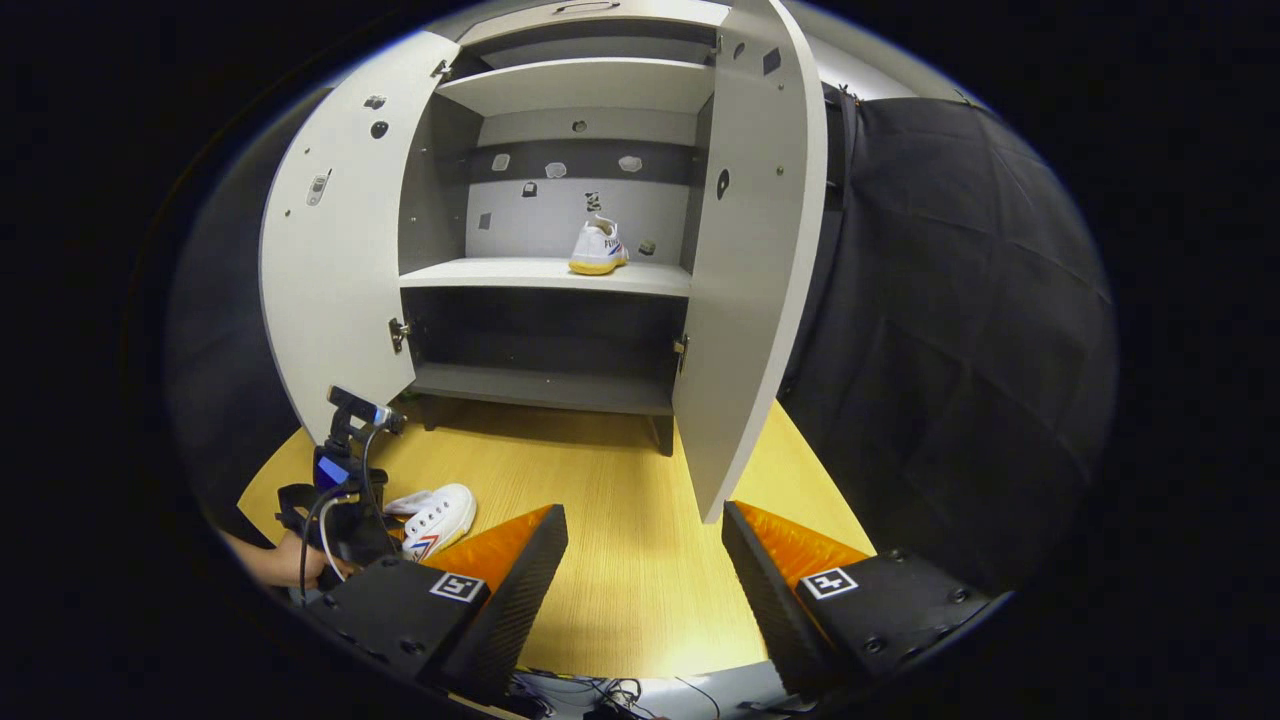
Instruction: Grab one shoe with the right hand and put it into the shoe cabinet, grab the other shoe with the left hand and put it into the shoe cabinet; then close the right door with the right hand and the left door with the left hand.
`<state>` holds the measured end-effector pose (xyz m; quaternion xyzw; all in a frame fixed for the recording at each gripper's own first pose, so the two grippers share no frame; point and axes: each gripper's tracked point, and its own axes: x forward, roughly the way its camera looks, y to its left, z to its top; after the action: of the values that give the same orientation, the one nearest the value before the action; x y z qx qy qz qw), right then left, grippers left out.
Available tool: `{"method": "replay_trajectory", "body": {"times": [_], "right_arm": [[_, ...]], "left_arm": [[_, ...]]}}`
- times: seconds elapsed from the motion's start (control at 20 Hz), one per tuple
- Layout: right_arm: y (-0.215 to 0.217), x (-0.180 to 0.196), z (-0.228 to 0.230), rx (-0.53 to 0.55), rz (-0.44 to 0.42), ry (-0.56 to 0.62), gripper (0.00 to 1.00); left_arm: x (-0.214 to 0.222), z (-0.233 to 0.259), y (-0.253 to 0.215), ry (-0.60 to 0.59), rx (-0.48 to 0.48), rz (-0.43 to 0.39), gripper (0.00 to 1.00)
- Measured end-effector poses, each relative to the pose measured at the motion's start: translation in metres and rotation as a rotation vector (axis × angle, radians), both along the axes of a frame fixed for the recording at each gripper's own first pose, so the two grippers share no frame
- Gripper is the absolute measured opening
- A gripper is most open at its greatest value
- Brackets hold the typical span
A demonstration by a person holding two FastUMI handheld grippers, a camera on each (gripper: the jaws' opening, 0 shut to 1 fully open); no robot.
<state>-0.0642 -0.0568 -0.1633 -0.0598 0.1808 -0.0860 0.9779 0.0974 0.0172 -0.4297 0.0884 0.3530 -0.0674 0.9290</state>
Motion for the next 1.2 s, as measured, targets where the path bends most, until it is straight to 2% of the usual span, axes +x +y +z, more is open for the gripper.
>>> {"method": "replay_trajectory", "body": {"times": [0.35,0.55,0.8,1.2], "right_arm": [[0.029,0.0,0.01,-0.009,-0.016,-0.025,0.98],[0.04,0.001,0.021,-0.003,-0.015,-0.055,0.98],[0.029,0.013,0.043,0.005,0.021,-0.111,0.98],[0.01,0.036,0.047,0.046,0.153,-0.126,0.98]], "left_arm": [[-0.005,0.025,0.0,-0.009,-0.007,0.0,0.05],[-0.004,0.061,-0.004,-0.021,-0.019,0.006,0.05],[0.012,0.134,-0.015,-0.072,-0.016,0.004,0.05],[0.07,0.277,-0.044,-0.195,-0.078,0.085,0.05]]}}
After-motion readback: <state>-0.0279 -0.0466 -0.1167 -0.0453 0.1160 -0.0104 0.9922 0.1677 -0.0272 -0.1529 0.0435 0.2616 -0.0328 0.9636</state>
